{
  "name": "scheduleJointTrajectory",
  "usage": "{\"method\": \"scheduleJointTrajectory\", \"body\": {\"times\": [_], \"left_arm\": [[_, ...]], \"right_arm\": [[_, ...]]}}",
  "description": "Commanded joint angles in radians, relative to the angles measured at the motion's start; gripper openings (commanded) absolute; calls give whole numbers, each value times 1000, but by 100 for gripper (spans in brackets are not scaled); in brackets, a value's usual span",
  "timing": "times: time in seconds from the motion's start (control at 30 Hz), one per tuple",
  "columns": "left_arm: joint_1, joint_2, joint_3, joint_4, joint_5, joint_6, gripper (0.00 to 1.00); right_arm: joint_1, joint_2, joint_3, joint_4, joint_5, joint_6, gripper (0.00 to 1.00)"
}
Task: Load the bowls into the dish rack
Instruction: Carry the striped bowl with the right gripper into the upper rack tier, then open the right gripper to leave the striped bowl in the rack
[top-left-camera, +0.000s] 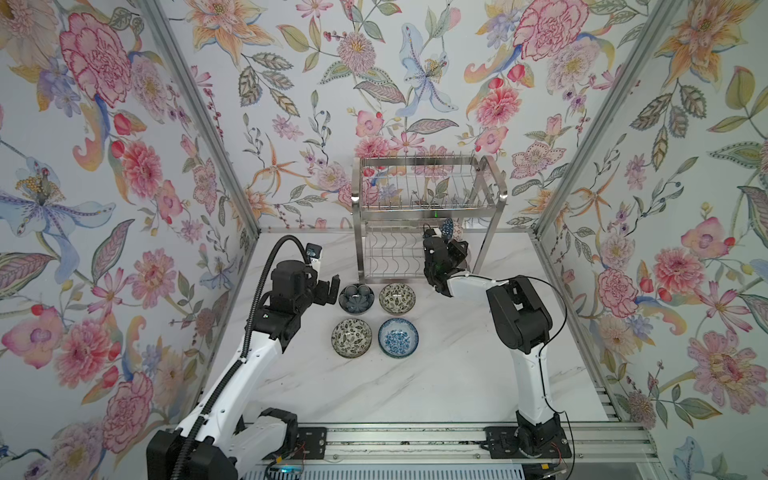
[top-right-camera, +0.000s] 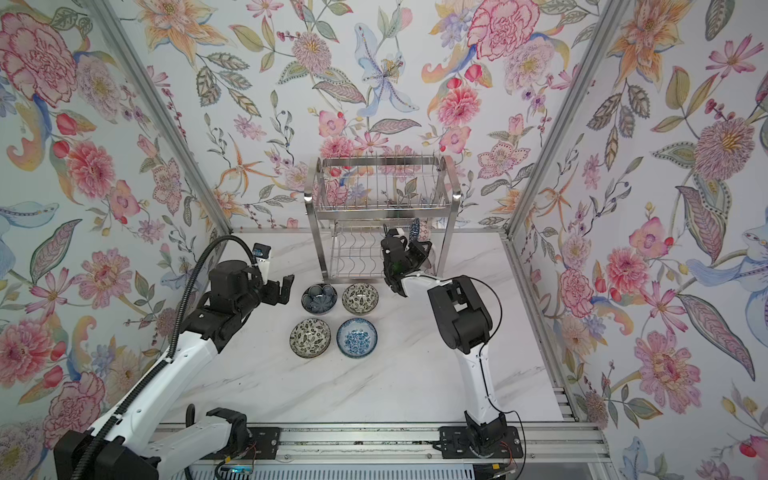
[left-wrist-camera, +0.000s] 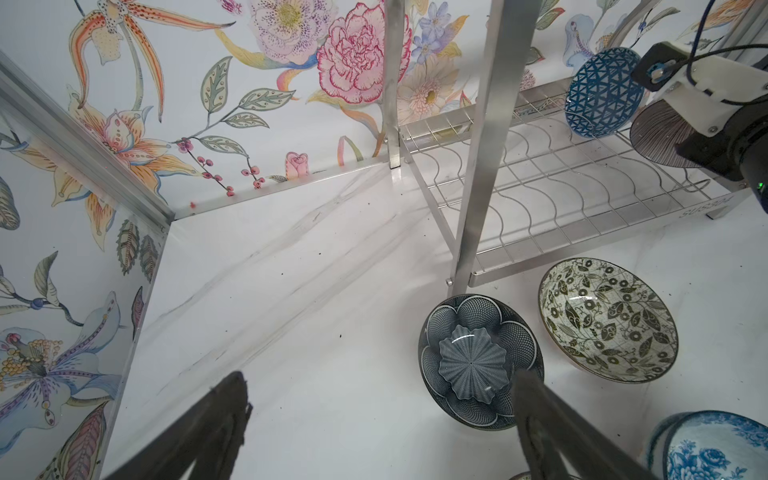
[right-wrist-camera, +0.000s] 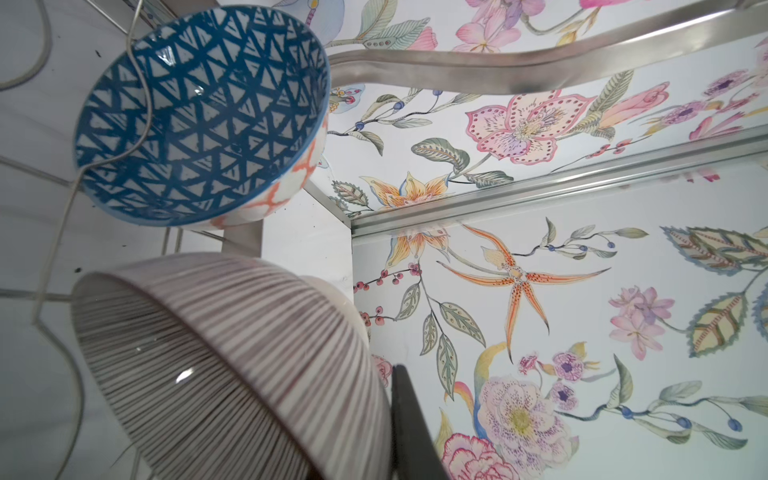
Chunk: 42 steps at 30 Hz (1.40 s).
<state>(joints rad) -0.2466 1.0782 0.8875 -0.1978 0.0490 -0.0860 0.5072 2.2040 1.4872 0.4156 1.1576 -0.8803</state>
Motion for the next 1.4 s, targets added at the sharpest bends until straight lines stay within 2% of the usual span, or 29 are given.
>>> {"method": "scheduleJointTrajectory", "body": {"times": [0.0, 0.1, 0.37, 0.57, 0.9, 0.97, 1.27, 1.37], "left_arm": [[13, -15, -15, 11, 12, -4, 99], [12, -14, -16, 11, 14, -4, 99], [16, -12, -16, 9, 16, -4, 99], [17, -10, -15, 8, 20, -5, 99], [17, -4, -7, -7, 25, -5, 99], [18, 4, 0, -19, 21, -4, 99], [13, 11, 57, -116, -55, -43, 99], [5, -2, 57, -156, -65, -70, 99]], "right_arm": [[-4, 11, 56, -71, -2, 110, 0], [-4, 26, 72, -107, -9, 137, 1], [-9, 24, 107, -280, -45, 289, 21], [-15, 0, 103, -328, -86, 335, 37], [11, -99, 64, -384, -129, 401, 92], [32, -127, 43, -385, -161, 411, 100], [130, -288, -55, -519, -399, 591, 99], [134, -379, -111, -566, -512, 682, 99]]}}
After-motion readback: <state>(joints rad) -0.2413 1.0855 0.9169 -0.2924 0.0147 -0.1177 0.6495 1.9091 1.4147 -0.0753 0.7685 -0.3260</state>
